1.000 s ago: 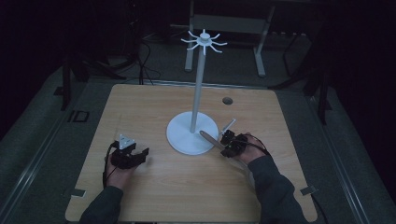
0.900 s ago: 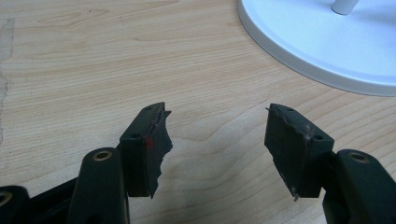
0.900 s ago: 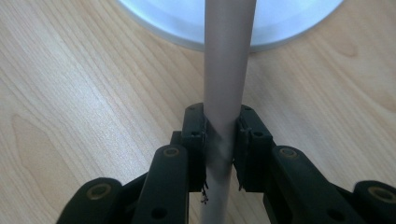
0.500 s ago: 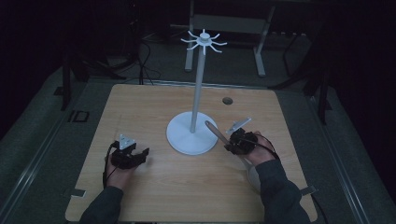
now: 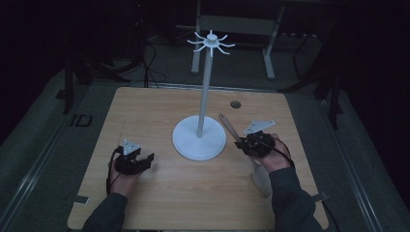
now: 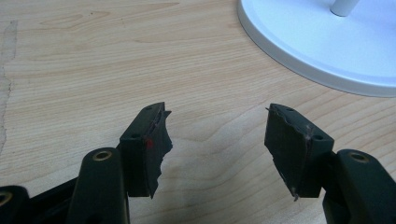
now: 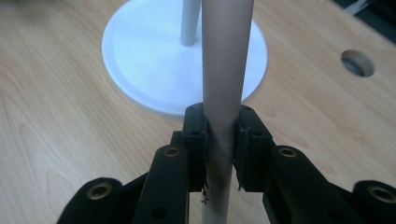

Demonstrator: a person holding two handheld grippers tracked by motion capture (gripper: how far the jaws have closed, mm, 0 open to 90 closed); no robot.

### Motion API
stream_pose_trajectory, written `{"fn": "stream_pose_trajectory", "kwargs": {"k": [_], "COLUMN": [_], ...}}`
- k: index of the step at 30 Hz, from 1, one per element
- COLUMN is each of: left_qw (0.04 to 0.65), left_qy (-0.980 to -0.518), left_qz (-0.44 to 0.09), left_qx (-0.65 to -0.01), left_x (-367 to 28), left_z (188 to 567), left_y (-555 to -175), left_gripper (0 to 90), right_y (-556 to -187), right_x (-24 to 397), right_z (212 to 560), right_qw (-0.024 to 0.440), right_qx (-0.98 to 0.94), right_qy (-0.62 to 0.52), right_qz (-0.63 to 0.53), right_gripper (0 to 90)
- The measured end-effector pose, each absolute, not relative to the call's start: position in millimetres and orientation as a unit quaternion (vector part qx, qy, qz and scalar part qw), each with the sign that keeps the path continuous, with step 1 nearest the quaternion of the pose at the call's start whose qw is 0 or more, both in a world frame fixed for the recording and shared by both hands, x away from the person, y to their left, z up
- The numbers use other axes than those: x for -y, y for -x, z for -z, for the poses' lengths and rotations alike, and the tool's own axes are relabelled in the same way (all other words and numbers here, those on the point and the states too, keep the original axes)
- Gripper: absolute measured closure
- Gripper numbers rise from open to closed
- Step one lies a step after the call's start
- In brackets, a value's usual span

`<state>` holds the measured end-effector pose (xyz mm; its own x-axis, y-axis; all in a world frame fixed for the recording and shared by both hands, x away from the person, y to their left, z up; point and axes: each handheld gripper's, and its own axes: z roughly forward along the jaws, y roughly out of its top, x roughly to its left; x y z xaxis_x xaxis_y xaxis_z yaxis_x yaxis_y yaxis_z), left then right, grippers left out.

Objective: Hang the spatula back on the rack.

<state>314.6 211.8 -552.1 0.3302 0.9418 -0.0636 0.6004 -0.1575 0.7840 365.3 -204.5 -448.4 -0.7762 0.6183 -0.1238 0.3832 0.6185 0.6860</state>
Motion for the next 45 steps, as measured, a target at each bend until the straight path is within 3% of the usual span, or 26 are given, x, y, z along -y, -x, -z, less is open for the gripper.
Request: {"fn": "stream_pose_trajectory", "kwargs": {"k": [19,45], "left_qw": [0.373,0.371], "left_qy": [-0.725,-0.728], "left_qz": [-0.229,-0.229], "left_qx": [-0.531,-0.529], "left_x": [-212.0,-211.7], "left_z": [551.7,551.8], "left_y": [-314.5,-314.6], "left_gripper": [39.4,39.4], "right_y": [-348.5,-333.1], "right_x": [205.6,179.7], "right_z": [421.3,399.8], "right_qw": [0.224,0.243], "right_qx": [-0.841,-0.804], "right_qy": [-0.283,-0.282], "right_qz": [-0.404,-0.464], "right_gripper": [76.4,76.3]}}
